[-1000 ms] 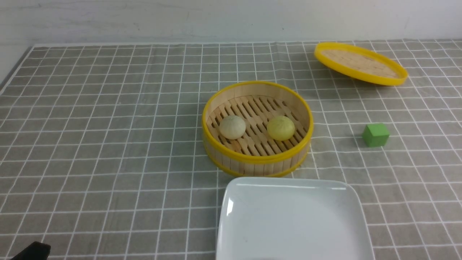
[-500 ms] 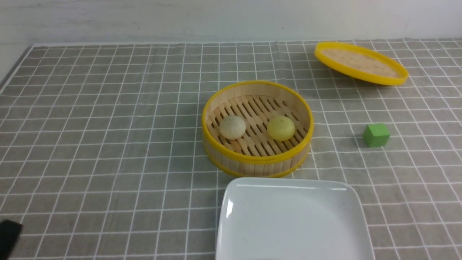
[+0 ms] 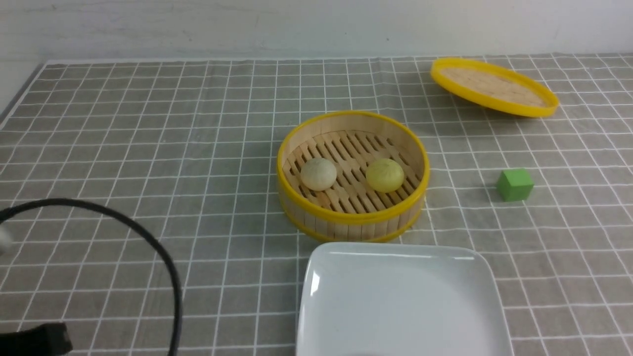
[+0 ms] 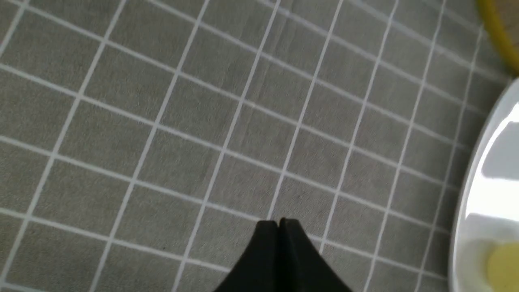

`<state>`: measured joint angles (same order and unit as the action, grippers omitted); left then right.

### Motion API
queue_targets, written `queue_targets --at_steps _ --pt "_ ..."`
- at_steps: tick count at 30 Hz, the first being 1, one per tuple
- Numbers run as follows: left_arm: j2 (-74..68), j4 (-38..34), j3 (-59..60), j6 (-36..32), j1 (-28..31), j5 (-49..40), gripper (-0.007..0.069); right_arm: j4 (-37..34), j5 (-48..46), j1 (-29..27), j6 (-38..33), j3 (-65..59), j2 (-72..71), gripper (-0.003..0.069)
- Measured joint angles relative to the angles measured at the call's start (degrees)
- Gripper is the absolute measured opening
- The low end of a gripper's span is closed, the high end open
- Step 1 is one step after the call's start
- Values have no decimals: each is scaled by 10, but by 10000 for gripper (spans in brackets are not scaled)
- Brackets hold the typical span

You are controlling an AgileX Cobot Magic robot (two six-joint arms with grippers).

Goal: Put the steamed buns into the plate on the grey tablecloth.
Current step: 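Reach toward a bun in the bamboo steamer with the right gripper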

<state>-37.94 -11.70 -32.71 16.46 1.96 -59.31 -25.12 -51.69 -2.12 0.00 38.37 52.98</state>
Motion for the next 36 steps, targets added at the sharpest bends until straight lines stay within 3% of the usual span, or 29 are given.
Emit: queue_targets --at_steps 5,9,13,16,18,19,21,25,31,33,36 --pt "-81 -12 -23 -43 0 1 3 -184 4 36 -199 80 160 105" --pt "-97 -16 -24 -47 0 5 21 -223 9 122 -255 162 271 221" --pt "-101 -16 -24 -47 0 11 59 -189 29 194 -237 278 381 311" --pt "-101 -16 -24 -47 0 19 88 -138 34 226 -203 348 443 337" --pt "-101 -16 -24 -47 0 24 122 -50 34 255 -154 439 506 347" --pt "-101 -16 -24 -47 0 24 127 -43 34 256 -154 446 511 347" --pt "-101 -16 -24 -47 0 24 159 62 34 276 -92 532 575 348" --pt "-101 -16 -24 -46 0 19 192 178 33 287 -25 611 642 349" --pt "-101 -16 -24 -46 0 14 206 227 33 287 8 638 688 337" --pt "-101 -16 -24 -46 0 12 211 226 34 287 16 639 697 274" --pt "-101 -16 -24 -46 0 10 215 221 35 287 18 639 693 100"
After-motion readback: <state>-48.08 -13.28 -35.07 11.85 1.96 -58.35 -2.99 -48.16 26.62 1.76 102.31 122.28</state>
